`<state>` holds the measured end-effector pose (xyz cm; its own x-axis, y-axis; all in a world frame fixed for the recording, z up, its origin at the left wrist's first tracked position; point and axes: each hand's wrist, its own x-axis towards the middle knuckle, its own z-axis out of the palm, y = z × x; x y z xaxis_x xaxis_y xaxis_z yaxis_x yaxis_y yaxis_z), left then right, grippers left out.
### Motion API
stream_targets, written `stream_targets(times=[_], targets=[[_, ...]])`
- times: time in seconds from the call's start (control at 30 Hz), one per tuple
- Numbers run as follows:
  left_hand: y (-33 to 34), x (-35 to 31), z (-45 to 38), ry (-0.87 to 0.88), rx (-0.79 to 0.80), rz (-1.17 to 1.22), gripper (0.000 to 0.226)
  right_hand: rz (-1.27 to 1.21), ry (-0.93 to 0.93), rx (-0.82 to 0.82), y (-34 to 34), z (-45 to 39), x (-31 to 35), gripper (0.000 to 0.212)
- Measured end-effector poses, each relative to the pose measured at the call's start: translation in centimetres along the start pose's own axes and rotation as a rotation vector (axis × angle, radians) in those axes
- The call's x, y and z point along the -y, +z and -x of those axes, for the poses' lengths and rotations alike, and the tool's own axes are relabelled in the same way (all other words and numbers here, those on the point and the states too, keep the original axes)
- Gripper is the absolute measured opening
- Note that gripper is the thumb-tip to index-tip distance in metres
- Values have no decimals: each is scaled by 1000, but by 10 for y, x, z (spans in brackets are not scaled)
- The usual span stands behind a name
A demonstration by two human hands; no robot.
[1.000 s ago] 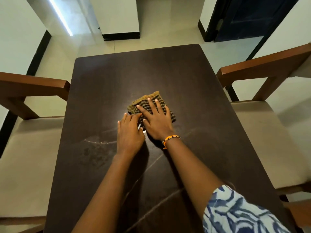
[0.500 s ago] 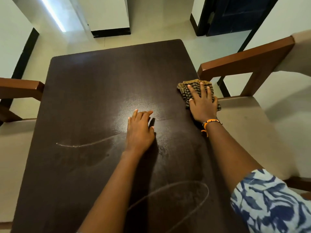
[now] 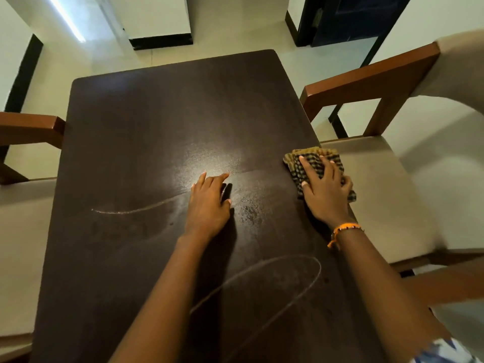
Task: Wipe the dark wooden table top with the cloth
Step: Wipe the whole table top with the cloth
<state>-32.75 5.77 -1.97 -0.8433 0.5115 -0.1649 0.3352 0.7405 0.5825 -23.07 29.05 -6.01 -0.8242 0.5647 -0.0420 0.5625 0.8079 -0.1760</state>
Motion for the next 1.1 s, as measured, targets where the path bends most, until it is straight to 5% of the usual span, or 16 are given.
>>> stream_targets(times=[0.23,0.47,0.57,0.9,1.1], targets=[[-23,22,24,-24,-58,38,56,31,-115,31,4,-22,33,65],[-33,30,39,-60,-96,12,47,-26,-517,111,37,38,181,55],[-37,31,40,-83,-111,9,47,-21,-582,106,37,39,177,55],[-11,11,41,-54,-33,57,52,-10,-56,-15,-1,7,-2,54],[-20,25,50,-68,-43,57,52,-24,74,-48,9,27,47,57]])
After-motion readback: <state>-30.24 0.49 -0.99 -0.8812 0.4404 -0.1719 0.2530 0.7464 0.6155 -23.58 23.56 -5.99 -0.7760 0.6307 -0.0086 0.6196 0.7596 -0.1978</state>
